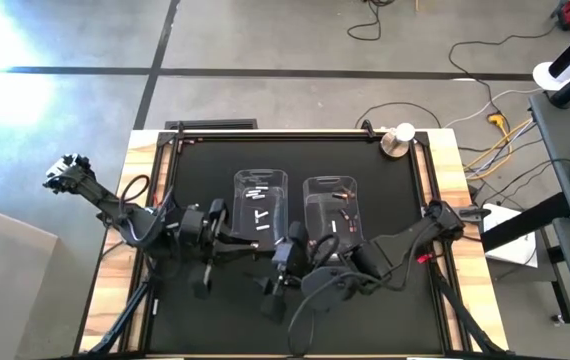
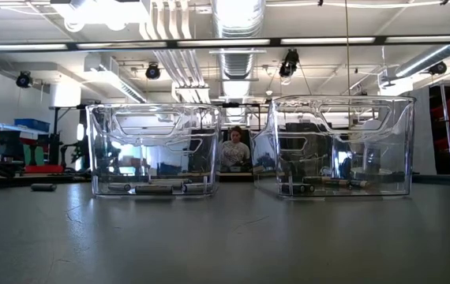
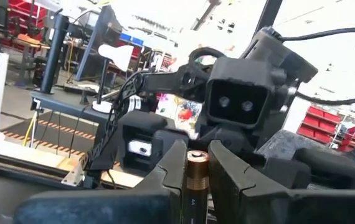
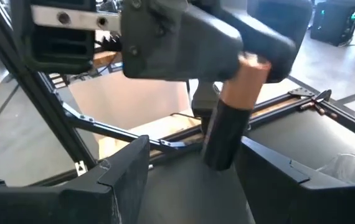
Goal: Sort batteries
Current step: Put the black battery into the right transparent bin
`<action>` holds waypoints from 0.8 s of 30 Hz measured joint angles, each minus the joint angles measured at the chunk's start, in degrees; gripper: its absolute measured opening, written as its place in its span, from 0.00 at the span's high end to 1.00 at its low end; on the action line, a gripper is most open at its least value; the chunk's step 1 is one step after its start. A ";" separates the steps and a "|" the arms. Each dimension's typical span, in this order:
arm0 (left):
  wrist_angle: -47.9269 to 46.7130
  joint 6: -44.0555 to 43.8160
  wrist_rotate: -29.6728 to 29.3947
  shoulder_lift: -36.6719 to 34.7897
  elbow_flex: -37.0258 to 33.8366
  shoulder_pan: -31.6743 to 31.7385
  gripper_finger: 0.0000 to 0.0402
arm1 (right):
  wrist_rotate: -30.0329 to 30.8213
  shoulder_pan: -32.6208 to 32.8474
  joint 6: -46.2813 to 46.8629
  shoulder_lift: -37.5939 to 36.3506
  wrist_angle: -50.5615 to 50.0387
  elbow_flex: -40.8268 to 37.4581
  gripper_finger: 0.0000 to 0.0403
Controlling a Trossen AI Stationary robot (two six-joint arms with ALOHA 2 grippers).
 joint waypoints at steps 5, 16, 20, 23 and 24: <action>0.00 0.94 0.67 -0.09 0.00 -0.02 0.94 | 0.01 -1.07 -0.21 -0.44 0.03 0.00 0.46; -1.75 5.31 0.72 -1.92 0.00 -0.04 0.92 | -0.04 -1.46 0.77 -2.25 0.03 0.00 0.76; -2.09 5.40 0.45 -1.99 0.00 0.02 0.87 | -0.39 -2.13 -0.36 -2.25 -0.04 0.00 0.93; -2.65 5.39 0.58 -1.99 0.00 0.20 0.83 | -0.66 -2.53 -0.87 -2.38 0.01 -0.02 0.92; -3.07 5.39 0.57 -1.99 0.00 0.22 0.82 | -0.86 -2.74 -1.11 -2.44 -0.01 -0.02 0.92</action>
